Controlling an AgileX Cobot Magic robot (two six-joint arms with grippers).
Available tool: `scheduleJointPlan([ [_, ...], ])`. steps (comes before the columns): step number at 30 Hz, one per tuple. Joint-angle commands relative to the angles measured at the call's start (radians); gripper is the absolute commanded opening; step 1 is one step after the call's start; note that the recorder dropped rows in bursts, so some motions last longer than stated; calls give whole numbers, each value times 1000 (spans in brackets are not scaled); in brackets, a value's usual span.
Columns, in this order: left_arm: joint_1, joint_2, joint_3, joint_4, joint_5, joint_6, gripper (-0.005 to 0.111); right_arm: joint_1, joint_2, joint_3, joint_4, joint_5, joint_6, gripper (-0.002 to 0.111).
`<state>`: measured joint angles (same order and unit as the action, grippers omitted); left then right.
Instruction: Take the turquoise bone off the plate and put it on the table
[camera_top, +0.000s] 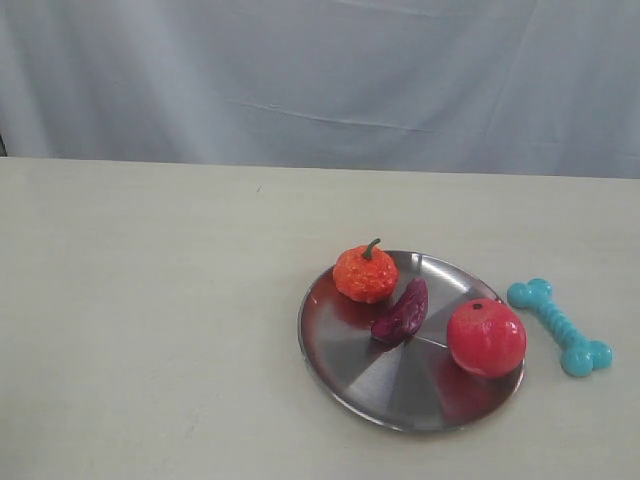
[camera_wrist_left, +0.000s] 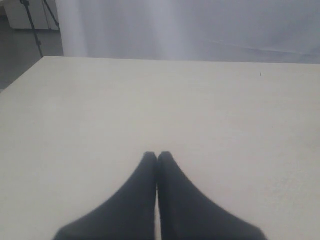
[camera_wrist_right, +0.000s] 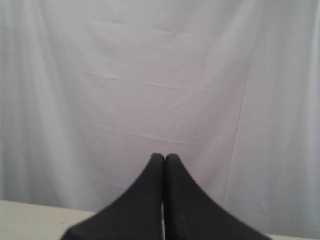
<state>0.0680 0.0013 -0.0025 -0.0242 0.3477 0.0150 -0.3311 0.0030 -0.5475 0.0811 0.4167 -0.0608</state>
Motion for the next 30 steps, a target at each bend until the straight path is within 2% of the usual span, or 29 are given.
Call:
scheduleJointPlan([
  [1, -8, -1, 3, -1, -5, -4, 0, 37, -3, 136, -2, -87, 3, -1],
  [9, -8, -1, 3, -1, -5, -4, 0, 44, -3, 420, -2, -295, 12, -1],
  [15, -8, -1, 3, -1, -5, -4, 0, 44, -3, 540, 0, -313, 13, -1],
  [30, -8, -1, 3, -1, -5, -4, 0, 44, -3, 548, -30, -166, 12, -1],
])
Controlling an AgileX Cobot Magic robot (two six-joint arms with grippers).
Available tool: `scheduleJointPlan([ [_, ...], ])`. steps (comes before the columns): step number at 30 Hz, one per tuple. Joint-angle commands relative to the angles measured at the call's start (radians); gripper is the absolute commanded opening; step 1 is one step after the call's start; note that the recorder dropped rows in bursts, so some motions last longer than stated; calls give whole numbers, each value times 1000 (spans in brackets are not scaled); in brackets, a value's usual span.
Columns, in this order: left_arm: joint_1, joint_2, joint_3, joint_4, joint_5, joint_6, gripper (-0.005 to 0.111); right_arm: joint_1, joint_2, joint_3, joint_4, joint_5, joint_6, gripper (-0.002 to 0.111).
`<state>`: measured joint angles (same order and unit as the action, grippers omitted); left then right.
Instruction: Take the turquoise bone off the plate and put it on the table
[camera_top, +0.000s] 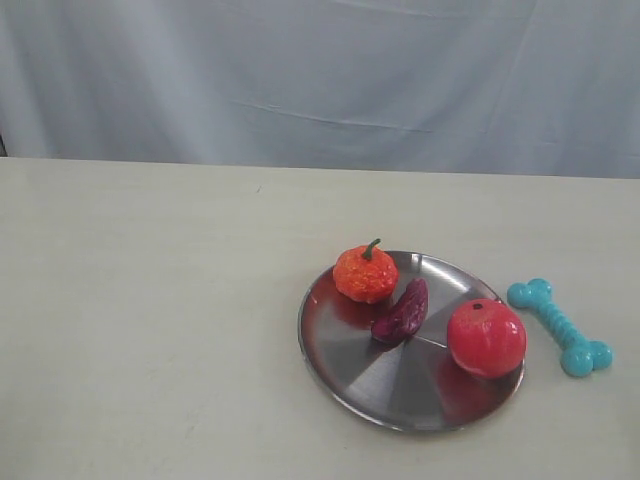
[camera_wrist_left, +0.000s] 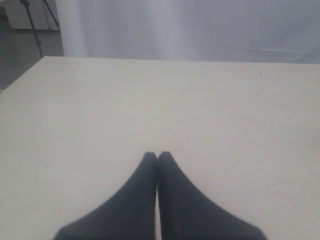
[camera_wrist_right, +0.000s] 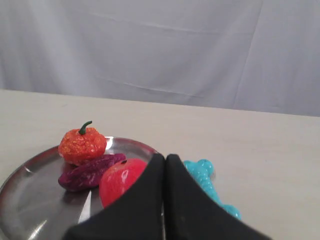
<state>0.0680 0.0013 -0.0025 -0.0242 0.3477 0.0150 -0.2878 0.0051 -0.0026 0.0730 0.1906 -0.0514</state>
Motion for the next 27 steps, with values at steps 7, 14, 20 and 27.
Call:
scheduleJointPlan([
  [7, -8, -1, 3, -1, -5, -4, 0, 1, -5, 3, -29, 160, 7, -1],
  [14, -8, -1, 3, -1, -5, -4, 0, 1, -5, 3, -29, 156, 11, -1],
  [20, -8, -1, 3, -1, -5, -4, 0, 1, -5, 3, -29, 156, 9, -1],
  [27, -8, -1, 3, -1, -5, -4, 0, 1, -5, 3, -29, 156, 9, -1],
])
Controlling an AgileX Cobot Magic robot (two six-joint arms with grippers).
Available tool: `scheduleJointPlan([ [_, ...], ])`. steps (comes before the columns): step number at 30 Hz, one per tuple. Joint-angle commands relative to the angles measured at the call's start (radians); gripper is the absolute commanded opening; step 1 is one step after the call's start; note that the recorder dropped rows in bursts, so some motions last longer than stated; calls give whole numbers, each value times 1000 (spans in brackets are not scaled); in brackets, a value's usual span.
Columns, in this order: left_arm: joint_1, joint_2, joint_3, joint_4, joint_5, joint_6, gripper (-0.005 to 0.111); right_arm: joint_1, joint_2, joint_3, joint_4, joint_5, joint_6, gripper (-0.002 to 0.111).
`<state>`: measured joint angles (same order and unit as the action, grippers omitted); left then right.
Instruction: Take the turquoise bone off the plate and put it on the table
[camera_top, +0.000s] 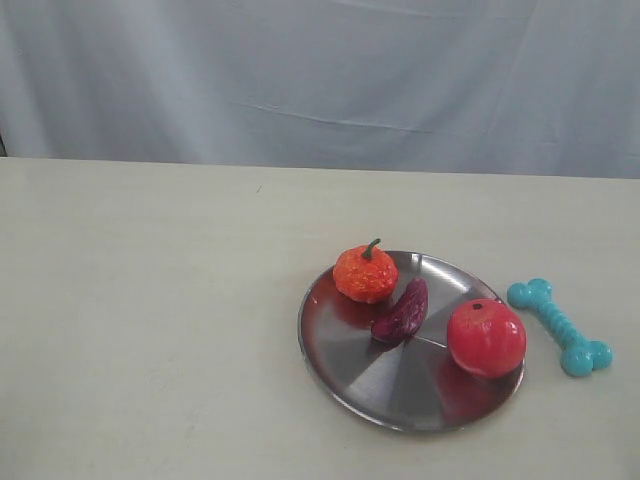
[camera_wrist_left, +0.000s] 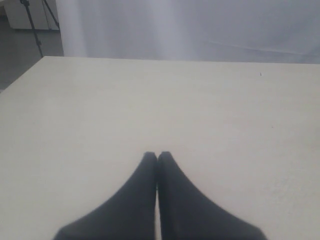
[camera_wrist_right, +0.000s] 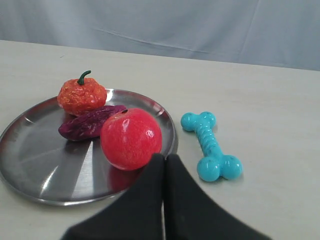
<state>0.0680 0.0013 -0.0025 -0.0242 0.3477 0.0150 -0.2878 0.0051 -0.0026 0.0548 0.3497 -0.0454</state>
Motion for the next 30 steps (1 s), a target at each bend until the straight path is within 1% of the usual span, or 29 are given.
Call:
scheduleJointPlan([
  [1, -8, -1, 3, -1, -5, -4, 0, 1, -5, 3, -11, -3, 3, -1],
  [30, -8, -1, 3, -1, -5, -4, 0, 1, -5, 3, -11, -3, 15, -1],
])
